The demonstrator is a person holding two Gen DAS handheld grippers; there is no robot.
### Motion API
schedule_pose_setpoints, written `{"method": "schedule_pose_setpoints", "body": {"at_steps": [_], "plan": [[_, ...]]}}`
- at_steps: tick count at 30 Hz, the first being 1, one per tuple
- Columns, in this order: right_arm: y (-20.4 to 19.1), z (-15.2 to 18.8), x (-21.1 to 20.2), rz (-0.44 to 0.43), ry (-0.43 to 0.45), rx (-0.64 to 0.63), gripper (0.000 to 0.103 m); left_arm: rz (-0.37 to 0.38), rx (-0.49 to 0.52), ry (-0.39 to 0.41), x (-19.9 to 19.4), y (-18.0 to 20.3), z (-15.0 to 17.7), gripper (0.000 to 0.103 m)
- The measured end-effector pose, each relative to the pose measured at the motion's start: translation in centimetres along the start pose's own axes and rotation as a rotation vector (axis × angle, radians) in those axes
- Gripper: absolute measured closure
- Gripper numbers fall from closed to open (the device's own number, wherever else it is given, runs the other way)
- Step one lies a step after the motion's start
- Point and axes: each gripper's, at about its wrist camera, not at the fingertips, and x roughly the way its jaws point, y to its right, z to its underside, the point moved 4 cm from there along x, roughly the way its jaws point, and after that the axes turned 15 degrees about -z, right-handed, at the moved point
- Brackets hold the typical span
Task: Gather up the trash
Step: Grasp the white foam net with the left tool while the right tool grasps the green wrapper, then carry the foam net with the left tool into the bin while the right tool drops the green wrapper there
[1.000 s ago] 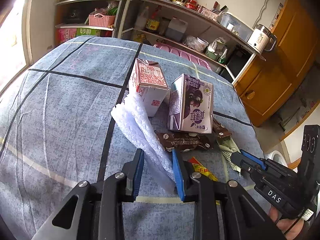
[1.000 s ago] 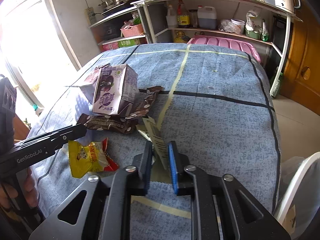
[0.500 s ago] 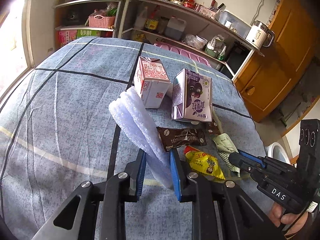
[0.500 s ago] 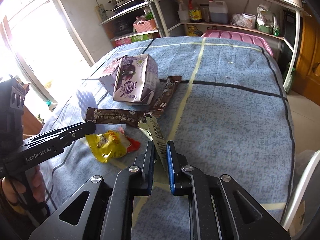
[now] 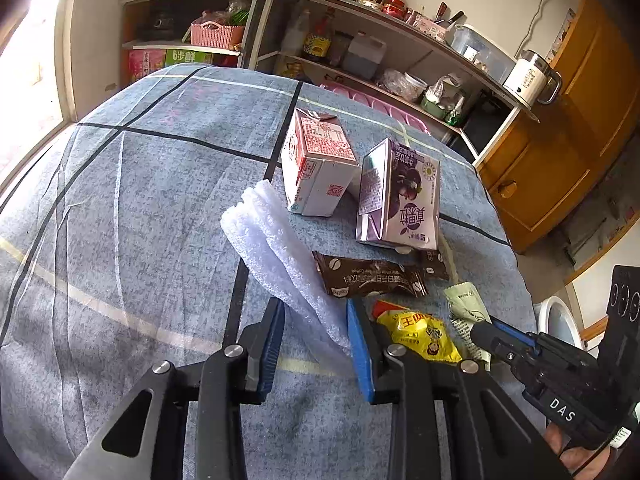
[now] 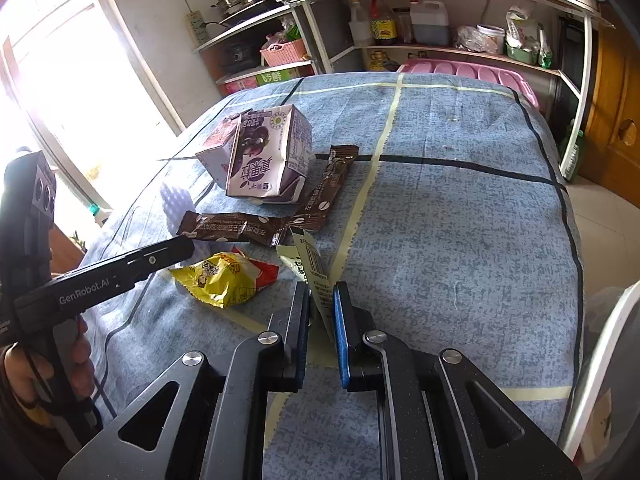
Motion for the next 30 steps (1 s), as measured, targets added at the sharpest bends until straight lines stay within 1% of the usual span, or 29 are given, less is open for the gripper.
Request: {"method": "schedule_pose_setpoints", "body": {"at_steps": [2, 5, 6, 8, 9, 11, 20, 24, 26, 30], "plan": [[0.0, 0.1, -0.1, 0.003, 0.000, 0.002, 0.091, 0.003, -0.008, -0.011, 0.5, 0.1, -0.1, 0.065], [0.0, 0.2, 0.0, 0.006, 0.002, 0.004, 0.091, 0.001, -0.007, 0.002, 0.6, 0.4, -0.1, 0.066], [0.0, 0.1, -0.1, 0.008, 0.006, 0.007, 0.091, 0.002, -0.001, 0.004, 0.6, 0.4, -0.1, 0.072], [0.0, 0.2, -0.2, 0.008, 0.009, 0.009, 0.091, 0.016, -0.007, 0.000, 0.4, 0.5, -0.1, 0.079], [-0.1, 0.2, -0.3, 0.008, 0.012, 0.008, 0.091, 0.014, 0.003, 0.006, 0.2, 0.6, -0.2, 0.081], [-0.2, 0.3, -0.6, 0.004, 0.017, 0.006, 0.091, 0.001, 0.013, 0.015, -0.2, 0.5, -0.1, 0.082], [-1.1, 0.9, -1.5, -0.020, 0.030, 0.005, 0.091, 0.023, 0.048, 0.020, -2.6, 0.0, 1.2, 0.083], [-1.2, 1.3, -2.1, -0.023, 0.043, 0.015, 0.091, -0.025, 0.075, 0.048, -3.8, -0.5, 2.1, 0.083], [-1.3, 1.5, -2.4, -0.028, 0.051, 0.019, 0.091, -0.012, 0.077, 0.046, -4.2, -0.7, 2.5, 0.083], [-1.7, 1.8, -3.4, -0.034, 0.074, 0.020, 0.091, -0.026, 0.095, 0.078, -5.8, -0.5, 3.1, 0.082]]}}
